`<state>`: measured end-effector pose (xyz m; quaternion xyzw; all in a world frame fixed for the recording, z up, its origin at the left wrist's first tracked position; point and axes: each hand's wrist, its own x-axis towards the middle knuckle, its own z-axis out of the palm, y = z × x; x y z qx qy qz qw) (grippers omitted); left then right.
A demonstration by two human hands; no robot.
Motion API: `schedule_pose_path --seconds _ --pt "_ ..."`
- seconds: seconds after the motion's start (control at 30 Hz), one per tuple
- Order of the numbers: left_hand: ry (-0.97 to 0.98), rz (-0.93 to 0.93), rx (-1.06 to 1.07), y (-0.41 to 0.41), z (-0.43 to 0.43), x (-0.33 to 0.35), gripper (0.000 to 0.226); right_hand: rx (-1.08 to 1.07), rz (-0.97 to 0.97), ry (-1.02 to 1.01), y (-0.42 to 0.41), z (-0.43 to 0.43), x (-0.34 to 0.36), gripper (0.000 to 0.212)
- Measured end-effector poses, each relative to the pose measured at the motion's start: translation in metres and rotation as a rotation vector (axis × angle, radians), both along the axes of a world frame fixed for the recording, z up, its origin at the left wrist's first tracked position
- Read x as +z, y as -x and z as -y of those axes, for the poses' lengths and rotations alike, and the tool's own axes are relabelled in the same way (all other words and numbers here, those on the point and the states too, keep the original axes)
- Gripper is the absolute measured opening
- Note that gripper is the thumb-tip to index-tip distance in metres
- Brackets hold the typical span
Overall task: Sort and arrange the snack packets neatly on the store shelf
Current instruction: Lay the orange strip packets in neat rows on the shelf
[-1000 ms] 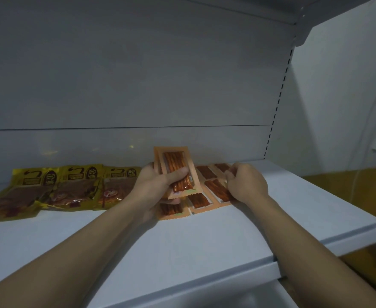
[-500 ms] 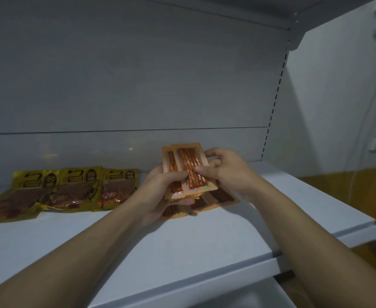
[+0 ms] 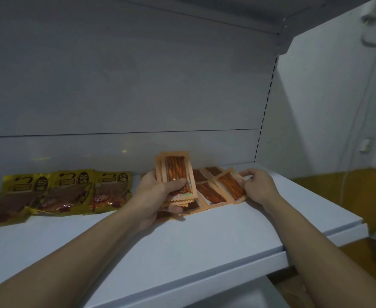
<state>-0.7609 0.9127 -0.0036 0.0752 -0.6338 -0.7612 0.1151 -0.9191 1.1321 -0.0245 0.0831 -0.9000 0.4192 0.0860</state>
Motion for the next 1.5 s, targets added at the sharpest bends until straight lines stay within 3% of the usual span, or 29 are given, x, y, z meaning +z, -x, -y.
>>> schedule_pose_path --seconds 0.33,0.5,0.63,0.87,1.0,1.07,1.2,1.33,1.5 --pt "0.015 0.009 -0.01 -0.001 0.007 -0.002 0.023 -0.087 -0.078 -0.41 -0.01 0.006 -0.006 0.032" --pt "0.033 0.006 0.006 0.003 0.008 -0.003 0.022 -0.013 -0.326 -0.316 -0.02 0.007 -0.006 0.025" --pt "0.044 0.004 0.006 0.003 0.005 -0.004 0.022 0.123 -0.26 -0.421 -0.023 0.006 -0.011 0.018" --pt "0.084 -0.028 -0.006 0.003 0.008 -0.005 0.017 0.083 -0.389 -0.193 -0.041 0.016 0.002 0.021" --pt "0.115 -0.082 0.012 0.002 0.007 -0.001 0.022 0.256 -0.213 0.233 -0.073 0.049 0.015 0.016" --pt "0.156 -0.102 0.027 -0.003 0.005 0.001 0.029 0.326 -0.087 0.35 -0.089 0.066 0.023 0.018" --pt "0.28 -0.112 -0.012 -0.025 0.006 0.006 0.042 0.414 0.036 0.448 -0.113 0.083 0.038 0.015" --pt "0.253 -0.083 -0.124 -0.048 0.017 0.012 0.022 0.43 0.138 0.534 -0.133 0.086 0.046 0.01" --pt "0.227 -0.012 -0.047 -0.087 0.036 0.002 0.029 0.377 0.125 0.428 -0.152 0.082 0.045 0.011"
